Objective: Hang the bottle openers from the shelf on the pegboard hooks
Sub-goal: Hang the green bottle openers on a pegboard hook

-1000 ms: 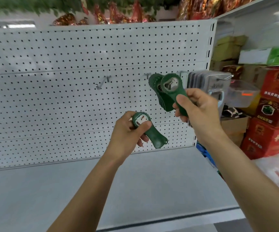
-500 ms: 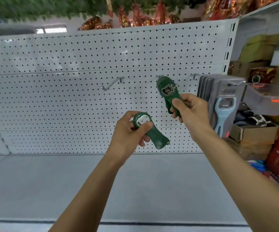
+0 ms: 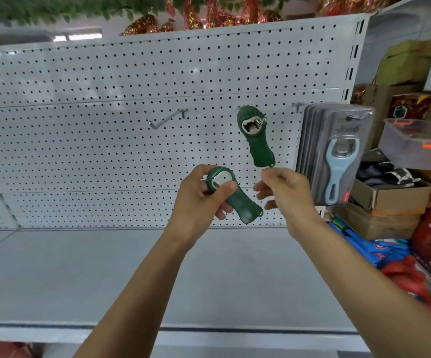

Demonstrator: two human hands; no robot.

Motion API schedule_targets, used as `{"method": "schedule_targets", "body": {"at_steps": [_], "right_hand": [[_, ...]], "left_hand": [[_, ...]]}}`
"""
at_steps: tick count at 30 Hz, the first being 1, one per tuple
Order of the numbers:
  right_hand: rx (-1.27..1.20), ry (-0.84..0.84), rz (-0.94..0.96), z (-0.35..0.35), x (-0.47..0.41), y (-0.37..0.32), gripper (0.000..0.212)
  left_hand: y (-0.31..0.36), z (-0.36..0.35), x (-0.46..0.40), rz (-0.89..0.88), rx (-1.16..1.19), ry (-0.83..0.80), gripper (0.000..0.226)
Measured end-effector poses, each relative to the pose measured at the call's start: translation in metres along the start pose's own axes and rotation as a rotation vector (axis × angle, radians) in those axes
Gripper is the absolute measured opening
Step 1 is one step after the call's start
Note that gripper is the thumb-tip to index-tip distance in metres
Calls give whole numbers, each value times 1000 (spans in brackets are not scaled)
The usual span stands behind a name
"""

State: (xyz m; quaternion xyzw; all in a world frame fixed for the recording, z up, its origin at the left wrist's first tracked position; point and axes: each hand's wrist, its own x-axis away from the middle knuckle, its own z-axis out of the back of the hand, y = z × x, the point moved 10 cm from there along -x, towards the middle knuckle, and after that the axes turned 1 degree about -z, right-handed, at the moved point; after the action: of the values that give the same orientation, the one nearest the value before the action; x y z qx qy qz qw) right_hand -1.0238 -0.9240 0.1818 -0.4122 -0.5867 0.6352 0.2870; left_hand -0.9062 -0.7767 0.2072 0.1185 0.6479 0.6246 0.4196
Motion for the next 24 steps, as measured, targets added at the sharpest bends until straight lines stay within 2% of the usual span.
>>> {"method": "schedule_targets", "body": {"at_steps": [3,5,7,9,13,16,20,24], "right_hand": [[24,-125,-68,-15,21,11,24],[80,-238,-21,-28,35,6,26],[151,-290,70,-33,45,-4,16],[184,-272,145,-30,47,-12,8],[177,-161,295,-16,46,-32,8],[133,-103,397,-6,46,-49,6],[64,-23,473,9,43,-69,5],[10,12,496,17,35,-82,6]], "left_hand": [[-1,-4,2,-4,18,-3,19],[-1,-5,4,-9,23,11,20],[0,-5,5,-24,21,22,19],[3,-5,7,-44,13,30,17],[6,0,12,-77,-52,55,13],[2,8,19,-114,-237,83,12],[-3,8,31,-156,-642,78,19],[-8,0,36,-153,-775,38,22]]}}
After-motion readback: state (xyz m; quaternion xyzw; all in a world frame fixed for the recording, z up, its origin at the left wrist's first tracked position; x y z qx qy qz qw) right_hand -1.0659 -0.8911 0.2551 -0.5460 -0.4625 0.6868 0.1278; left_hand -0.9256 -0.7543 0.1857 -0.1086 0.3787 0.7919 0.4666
